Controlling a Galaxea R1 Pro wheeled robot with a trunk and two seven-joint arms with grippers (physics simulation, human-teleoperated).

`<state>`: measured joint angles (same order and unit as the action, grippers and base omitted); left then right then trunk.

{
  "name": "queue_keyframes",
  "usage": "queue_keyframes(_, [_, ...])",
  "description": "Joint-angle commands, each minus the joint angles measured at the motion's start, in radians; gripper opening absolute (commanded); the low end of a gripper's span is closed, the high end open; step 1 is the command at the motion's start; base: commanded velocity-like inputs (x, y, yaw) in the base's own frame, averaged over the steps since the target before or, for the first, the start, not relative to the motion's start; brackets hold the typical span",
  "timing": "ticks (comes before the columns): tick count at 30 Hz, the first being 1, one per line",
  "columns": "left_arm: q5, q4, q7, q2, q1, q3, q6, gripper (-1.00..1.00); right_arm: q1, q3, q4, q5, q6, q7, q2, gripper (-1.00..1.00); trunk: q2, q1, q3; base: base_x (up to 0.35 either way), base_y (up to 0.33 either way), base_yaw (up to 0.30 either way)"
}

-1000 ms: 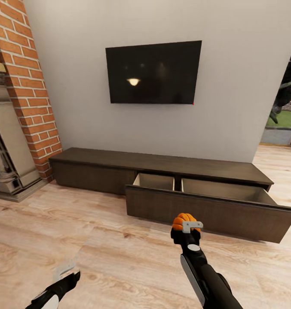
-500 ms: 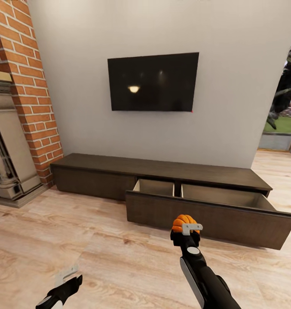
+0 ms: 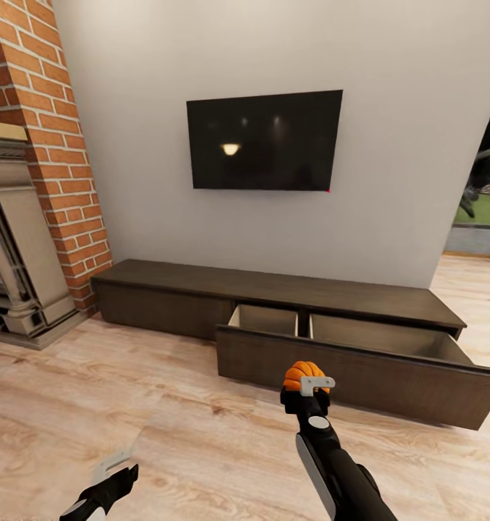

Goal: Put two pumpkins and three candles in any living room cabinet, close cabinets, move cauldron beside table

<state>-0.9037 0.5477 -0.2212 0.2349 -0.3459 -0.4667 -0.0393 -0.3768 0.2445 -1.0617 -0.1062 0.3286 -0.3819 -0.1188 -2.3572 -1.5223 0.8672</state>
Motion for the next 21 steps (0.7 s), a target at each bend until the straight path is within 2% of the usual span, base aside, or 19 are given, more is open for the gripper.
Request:
queue_keyframes(1, [-0.009,0.001,-0.007,0.001,-0.001,-0.008,-0.005,1.0,-0.001,0.003,-0.001,-0.011,0.003,-0.008,-0.001,-1.0,0.007,0.004,-0.001,0.0,0.0,0.097])
queue_keyframes(11, [-0.009,0.001,-0.008,0.001,-0.001,-0.007,-0.005,1.0,-0.001,0.005,0.031,-0.01,-0.004,-0.007,-0.004,-1.0,0.077,0.042,-0.018,0.0,0.0,0.134])
queue_keyframes(14, [-0.009,0.001,-0.008,0.001,-0.001,-0.007,-0.005,1.0,-0.001,0.011,0.066,-0.009,-0.043,-0.007,-0.005,-1.0,0.098,0.054,-0.024,0.0,0.0,0.173])
queue_keyframes(16, [-0.009,0.001,-0.008,0.001,-0.001,-0.007,-0.005,1.0,-0.001,0.014,0.108,-0.003,-0.096,-0.008,-0.021,-1.0,0.112,0.062,-0.028,0.0,0.0,0.177])
queue_keyframes(21, [-0.009,0.001,-0.008,0.001,-0.001,-0.007,-0.005,1.0,-0.001,0.016,0.144,0.021,-0.142,-0.047,-0.041,-1.0,0.147,0.081,-0.037,0.0,0.0,0.187])
